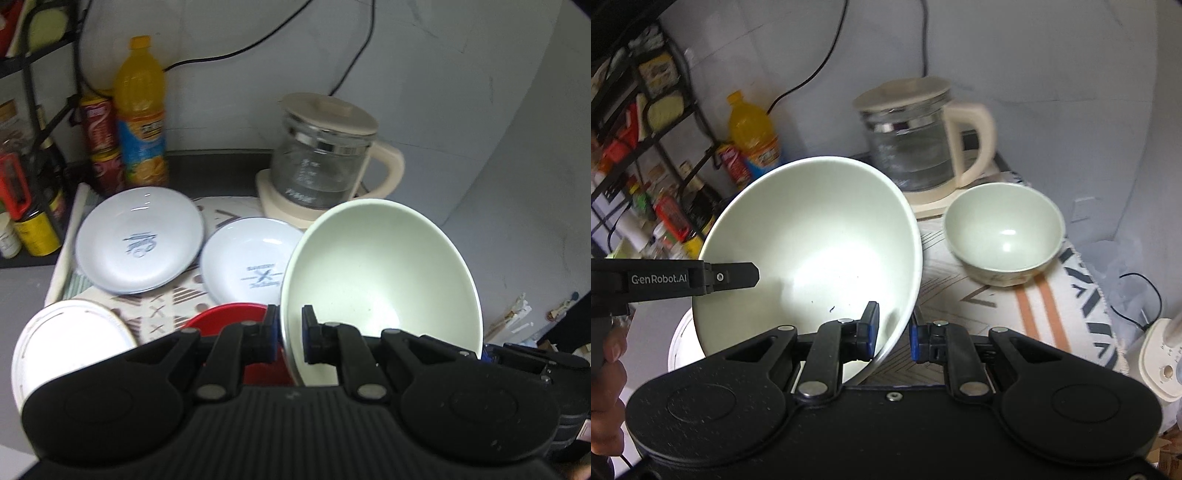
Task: Organize plates and bowls
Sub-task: 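Carry the pale green bowl over the red bowl and lower it inside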
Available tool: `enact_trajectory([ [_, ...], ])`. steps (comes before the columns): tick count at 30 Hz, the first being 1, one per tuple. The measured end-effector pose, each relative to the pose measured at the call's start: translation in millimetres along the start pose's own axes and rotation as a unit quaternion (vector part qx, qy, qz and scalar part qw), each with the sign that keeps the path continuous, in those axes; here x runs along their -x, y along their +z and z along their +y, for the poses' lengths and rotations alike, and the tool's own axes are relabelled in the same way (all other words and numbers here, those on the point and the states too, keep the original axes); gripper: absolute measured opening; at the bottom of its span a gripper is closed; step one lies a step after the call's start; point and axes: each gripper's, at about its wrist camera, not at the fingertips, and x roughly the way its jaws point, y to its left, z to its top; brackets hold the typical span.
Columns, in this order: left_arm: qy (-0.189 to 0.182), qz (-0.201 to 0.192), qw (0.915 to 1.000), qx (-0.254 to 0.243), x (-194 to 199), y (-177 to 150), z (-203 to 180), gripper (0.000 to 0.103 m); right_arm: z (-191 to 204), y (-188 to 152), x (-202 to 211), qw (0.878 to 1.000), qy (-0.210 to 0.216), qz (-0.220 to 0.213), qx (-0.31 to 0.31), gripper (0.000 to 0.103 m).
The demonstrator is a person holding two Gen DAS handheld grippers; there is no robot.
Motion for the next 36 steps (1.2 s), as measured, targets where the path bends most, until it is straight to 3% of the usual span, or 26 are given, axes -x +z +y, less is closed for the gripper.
enact_trajectory([
  [8,0.028,0.027,0.9986,0.037,-0.2,-14.1,33.6,0.01,24.5,-1.9,-23.7,0.998,0.028,0.051,0.022,0.017],
  [17,0.035,0.056,0.9955,0.068,-12.5,-34.2,59.2,0.01,39.8,-6.1,-44.1,0.995,0.026,0.089,0.044,0.019],
  [36,0.052,0.107,0.9902,0.072,-51.2,-49.5,77.7,0.011,50.8,-14.3,-78.8,0.99,0.009,0.13,0.046,0.024],
])
